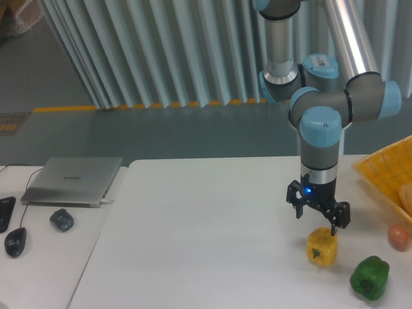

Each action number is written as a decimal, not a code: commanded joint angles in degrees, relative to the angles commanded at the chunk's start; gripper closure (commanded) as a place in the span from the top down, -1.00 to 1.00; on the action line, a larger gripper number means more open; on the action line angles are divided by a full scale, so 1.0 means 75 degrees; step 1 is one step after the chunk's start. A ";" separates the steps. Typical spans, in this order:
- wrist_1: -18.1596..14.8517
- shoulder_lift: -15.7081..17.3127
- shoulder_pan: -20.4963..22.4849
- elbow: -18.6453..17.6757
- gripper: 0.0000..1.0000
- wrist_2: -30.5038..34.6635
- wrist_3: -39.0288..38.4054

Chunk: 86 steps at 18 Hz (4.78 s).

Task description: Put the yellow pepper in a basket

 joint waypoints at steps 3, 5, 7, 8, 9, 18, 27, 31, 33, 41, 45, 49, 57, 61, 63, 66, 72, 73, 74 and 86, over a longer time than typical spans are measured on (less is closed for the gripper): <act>0.0000 -0.0164 -0.0012 0.0152 1.00 0.0012 -0.0023; 0.0047 -0.0246 -0.0023 0.0223 1.00 0.0012 -0.0047; 0.0047 -0.0269 -0.0035 0.0281 1.00 0.0012 -0.0047; 0.0047 -0.0328 -0.0035 0.0339 1.00 0.0012 -0.0047; 0.0047 -0.0398 -0.0070 0.0421 1.00 0.0023 -0.0035; 0.0164 -0.0703 -0.0187 0.0539 1.00 0.0223 -0.0012; 0.0152 -0.0773 -0.0222 0.0446 1.00 0.0409 0.0188; 0.0141 -0.0785 -0.0281 0.0469 0.24 0.0645 0.0199; 0.0117 -0.0750 -0.0281 0.0481 -0.01 0.0645 0.0223; -0.0794 -0.0213 -0.0165 0.0948 -0.12 0.0328 0.1319; -0.0949 0.0105 0.0116 0.0996 -0.12 0.0095 0.2669; -0.1626 0.0456 0.0678 0.0973 -0.12 -0.0281 0.4400; -0.2331 0.0738 0.1604 0.0891 -0.12 0.0151 0.7388; -0.2473 0.0867 0.2061 0.0879 -0.12 0.0316 0.8659; -0.2461 0.0879 0.2249 0.0891 -0.12 0.0316 0.8870; -0.2391 0.0879 0.2741 0.0926 -0.12 0.0270 0.9374; -0.1304 0.0634 0.3398 0.0961 -0.12 0.0328 0.9270; -0.1080 0.0528 0.3422 0.0961 -0.12 0.0328 0.9212; -0.0939 0.0481 0.3549 0.0961 -0.12 0.0317 0.9141; -0.0445 -0.0023 0.4031 0.0903 1.00 0.0293 0.9164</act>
